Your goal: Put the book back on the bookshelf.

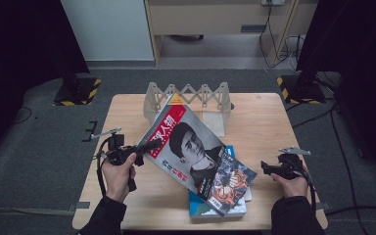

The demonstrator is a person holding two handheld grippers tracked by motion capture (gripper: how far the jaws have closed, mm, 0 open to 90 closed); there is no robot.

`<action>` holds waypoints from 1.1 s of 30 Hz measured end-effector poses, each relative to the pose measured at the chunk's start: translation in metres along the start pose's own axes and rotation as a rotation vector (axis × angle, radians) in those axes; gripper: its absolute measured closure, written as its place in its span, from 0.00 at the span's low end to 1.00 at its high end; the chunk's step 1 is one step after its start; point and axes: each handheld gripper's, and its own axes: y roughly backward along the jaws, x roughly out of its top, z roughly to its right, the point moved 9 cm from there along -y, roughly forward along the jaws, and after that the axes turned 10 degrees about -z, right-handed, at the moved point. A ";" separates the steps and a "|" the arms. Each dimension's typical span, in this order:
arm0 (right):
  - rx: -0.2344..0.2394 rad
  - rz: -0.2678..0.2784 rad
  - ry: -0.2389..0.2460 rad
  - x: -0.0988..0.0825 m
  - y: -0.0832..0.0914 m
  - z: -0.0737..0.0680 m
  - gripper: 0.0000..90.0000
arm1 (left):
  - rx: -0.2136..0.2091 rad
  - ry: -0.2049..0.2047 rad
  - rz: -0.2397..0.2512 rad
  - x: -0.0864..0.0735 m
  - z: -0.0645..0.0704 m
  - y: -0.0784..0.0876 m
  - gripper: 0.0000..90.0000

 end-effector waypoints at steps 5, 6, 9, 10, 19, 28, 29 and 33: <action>-0.004 -0.036 0.025 -0.006 -0.007 0.000 0.10 | 0.019 -0.031 0.038 0.008 0.003 0.012 0.95; -0.004 -0.036 0.025 -0.006 -0.007 0.000 0.10 | 0.019 -0.031 0.038 0.008 0.003 0.012 0.96; -0.003 -0.049 0.025 -0.009 -0.010 0.002 0.08 | 0.021 -0.036 0.057 0.012 0.004 0.019 0.96; -0.005 -0.051 0.020 -0.009 -0.012 0.002 0.08 | 0.017 -0.038 0.070 0.014 0.005 0.024 0.96; -0.011 -0.066 0.021 -0.014 -0.017 0.005 0.07 | 0.022 -0.054 0.140 0.027 0.009 0.049 0.96; -0.006 -0.041 0.029 -0.015 -0.018 0.005 0.06 | 0.062 -0.081 0.194 0.043 0.009 0.072 0.96; -0.004 -0.042 0.031 -0.015 -0.017 0.005 0.06 | 0.069 -0.085 0.204 0.046 0.009 0.075 0.96; -0.006 -0.031 0.033 -0.015 -0.018 0.005 0.05 | 0.108 -0.112 0.228 0.060 0.009 0.086 0.96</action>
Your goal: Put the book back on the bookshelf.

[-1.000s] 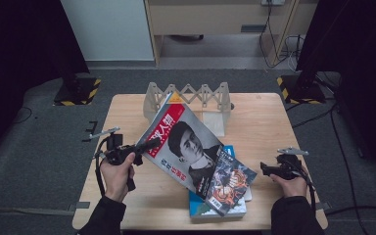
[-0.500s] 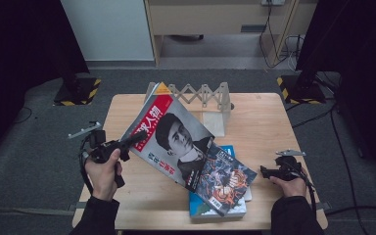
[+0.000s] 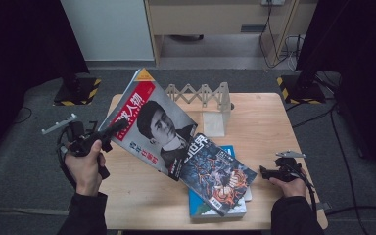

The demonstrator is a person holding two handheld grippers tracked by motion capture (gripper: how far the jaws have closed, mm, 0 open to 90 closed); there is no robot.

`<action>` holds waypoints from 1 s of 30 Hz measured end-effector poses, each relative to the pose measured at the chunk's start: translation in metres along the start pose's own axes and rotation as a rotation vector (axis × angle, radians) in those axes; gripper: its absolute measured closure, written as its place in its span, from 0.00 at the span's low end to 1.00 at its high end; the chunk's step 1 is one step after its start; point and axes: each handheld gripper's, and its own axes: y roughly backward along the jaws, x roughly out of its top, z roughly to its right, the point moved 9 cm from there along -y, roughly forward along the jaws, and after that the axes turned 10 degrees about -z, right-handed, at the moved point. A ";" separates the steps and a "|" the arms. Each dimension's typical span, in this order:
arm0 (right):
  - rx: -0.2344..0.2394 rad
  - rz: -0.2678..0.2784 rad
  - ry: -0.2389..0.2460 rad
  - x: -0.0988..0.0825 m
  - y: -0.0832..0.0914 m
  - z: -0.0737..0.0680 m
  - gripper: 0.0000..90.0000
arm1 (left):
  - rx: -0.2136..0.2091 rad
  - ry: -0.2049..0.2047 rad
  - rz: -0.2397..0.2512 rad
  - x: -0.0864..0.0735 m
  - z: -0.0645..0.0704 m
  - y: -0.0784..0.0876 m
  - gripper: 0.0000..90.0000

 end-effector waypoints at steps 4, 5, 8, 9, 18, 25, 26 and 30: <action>0.002 0.006 0.001 0.000 0.000 -0.001 0.04 | 0.043 -0.022 0.016 0.019 -0.001 0.004 0.96; 0.001 0.010 0.002 0.000 -0.001 -0.001 0.04 | 0.054 -0.030 0.018 0.023 -0.002 0.005 0.96; 0.002 0.020 -0.003 0.000 -0.001 -0.001 0.04 | 0.079 -0.043 0.026 0.033 -0.002 0.008 0.96; 0.001 0.028 -0.002 0.000 -0.001 -0.001 0.03 | 0.084 -0.046 0.028 0.036 -0.003 0.009 0.96; 0.005 0.042 -0.004 -0.001 -0.001 -0.002 0.03 | 0.174 -0.065 0.024 0.052 -0.016 0.016 0.96; 0.005 0.042 -0.004 -0.001 -0.001 -0.002 0.03 | 0.271 -0.087 0.019 0.068 -0.032 0.007 0.96; 0.005 0.042 -0.004 -0.001 -0.001 -0.002 0.03 | 0.271 -0.087 0.019 0.068 -0.032 0.007 0.96; 0.005 0.042 -0.004 -0.001 -0.001 -0.002 0.03 | 0.302 -0.100 0.023 0.072 -0.035 0.001 0.96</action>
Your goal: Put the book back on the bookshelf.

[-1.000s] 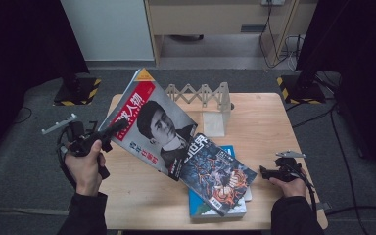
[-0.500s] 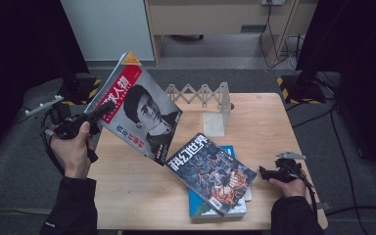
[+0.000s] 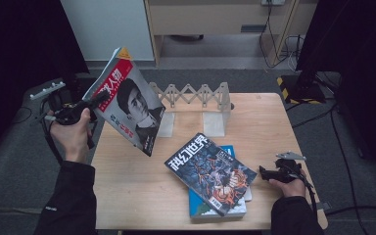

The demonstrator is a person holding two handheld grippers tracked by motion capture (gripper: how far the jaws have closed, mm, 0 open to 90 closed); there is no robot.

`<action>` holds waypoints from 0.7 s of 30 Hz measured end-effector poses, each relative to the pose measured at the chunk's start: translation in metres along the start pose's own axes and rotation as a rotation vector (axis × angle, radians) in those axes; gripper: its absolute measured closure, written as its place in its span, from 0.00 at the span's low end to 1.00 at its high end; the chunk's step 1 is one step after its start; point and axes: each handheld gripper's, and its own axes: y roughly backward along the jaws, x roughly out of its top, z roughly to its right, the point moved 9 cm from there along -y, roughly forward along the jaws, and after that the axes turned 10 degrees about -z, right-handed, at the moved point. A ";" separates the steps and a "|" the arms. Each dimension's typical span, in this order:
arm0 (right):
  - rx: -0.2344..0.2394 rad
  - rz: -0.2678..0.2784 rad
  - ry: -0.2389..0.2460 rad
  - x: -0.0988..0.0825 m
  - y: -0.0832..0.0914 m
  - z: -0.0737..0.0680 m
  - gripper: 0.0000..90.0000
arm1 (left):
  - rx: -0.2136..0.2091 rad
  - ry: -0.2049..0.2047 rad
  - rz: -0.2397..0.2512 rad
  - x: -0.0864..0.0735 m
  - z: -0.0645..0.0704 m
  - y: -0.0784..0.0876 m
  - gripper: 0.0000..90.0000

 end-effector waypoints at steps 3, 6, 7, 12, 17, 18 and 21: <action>0.000 0.000 0.000 0.000 0.000 0.000 0.03 | 0.021 -0.002 0.005 0.002 -0.002 -0.010 0.96; 0.000 0.000 0.000 0.000 0.000 0.000 0.03 | 0.034 -0.005 0.004 0.003 -0.003 -0.017 0.96; 0.000 0.000 0.000 0.000 0.000 0.000 0.03 | 0.050 -0.011 -0.001 0.004 -0.005 -0.024 0.96; 0.000 0.000 0.000 0.000 0.000 0.000 0.03 | 0.081 -0.023 -0.011 0.004 -0.008 -0.040 0.96; 0.000 0.000 -0.001 0.000 0.000 0.000 0.03 | 0.088 -0.015 -0.036 -0.002 -0.010 -0.062 0.96; -0.001 0.000 -0.001 0.000 0.000 0.000 0.03 | 0.089 -0.013 -0.039 -0.004 -0.011 -0.065 0.96; -0.001 0.000 -0.001 0.000 0.000 0.000 0.03 | 0.097 -0.016 -0.048 -0.007 -0.011 -0.074 0.96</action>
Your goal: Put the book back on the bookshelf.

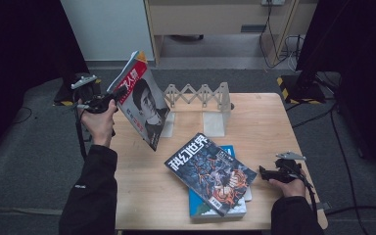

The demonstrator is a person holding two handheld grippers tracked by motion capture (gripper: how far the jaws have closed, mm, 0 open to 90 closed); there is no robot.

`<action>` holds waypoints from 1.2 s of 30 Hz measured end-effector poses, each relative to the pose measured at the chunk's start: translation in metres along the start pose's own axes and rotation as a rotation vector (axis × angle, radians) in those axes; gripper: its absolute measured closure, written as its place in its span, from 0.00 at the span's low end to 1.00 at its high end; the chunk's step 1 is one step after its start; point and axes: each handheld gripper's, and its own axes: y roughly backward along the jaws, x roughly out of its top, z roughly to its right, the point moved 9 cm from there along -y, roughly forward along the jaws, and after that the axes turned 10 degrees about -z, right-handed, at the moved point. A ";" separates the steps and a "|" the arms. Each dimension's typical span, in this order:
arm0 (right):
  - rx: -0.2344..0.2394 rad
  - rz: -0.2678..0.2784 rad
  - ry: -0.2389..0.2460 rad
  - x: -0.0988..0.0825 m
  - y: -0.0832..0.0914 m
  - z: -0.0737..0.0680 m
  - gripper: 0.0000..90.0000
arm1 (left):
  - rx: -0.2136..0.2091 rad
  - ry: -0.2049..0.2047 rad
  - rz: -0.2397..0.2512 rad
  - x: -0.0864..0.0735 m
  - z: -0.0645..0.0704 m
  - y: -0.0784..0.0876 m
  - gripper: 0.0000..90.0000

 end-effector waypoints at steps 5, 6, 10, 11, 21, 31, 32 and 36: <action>-0.001 0.000 -0.002 0.000 0.000 0.000 0.03 | 0.039 -0.020 -0.010 -0.005 -0.003 -0.009 0.96; -0.002 0.002 -0.002 0.000 0.000 0.000 0.03 | 0.047 -0.022 -0.009 -0.006 -0.004 -0.010 0.96; -0.001 0.001 -0.002 0.000 0.000 0.000 0.03 | 0.059 -0.026 -0.020 -0.011 -0.008 -0.015 0.96; -0.003 0.002 -0.001 0.000 0.000 0.000 0.03 | 0.057 -0.023 -0.020 -0.013 -0.009 -0.015 0.96; -0.003 0.002 -0.001 0.000 0.000 0.000 0.02 | 0.062 -0.059 -0.049 -0.032 -0.010 -0.020 0.96; -0.002 0.001 0.001 0.000 0.000 0.000 0.02 | 0.064 -0.120 -0.172 -0.049 -0.004 -0.011 0.94; -0.002 0.001 -0.001 0.000 0.000 0.000 0.02 | 0.062 -0.126 -0.192 -0.051 -0.003 -0.010 0.93; -0.003 0.001 0.001 0.000 0.000 0.000 0.02 | 0.019 -0.106 -0.222 -0.049 0.001 -0.008 0.89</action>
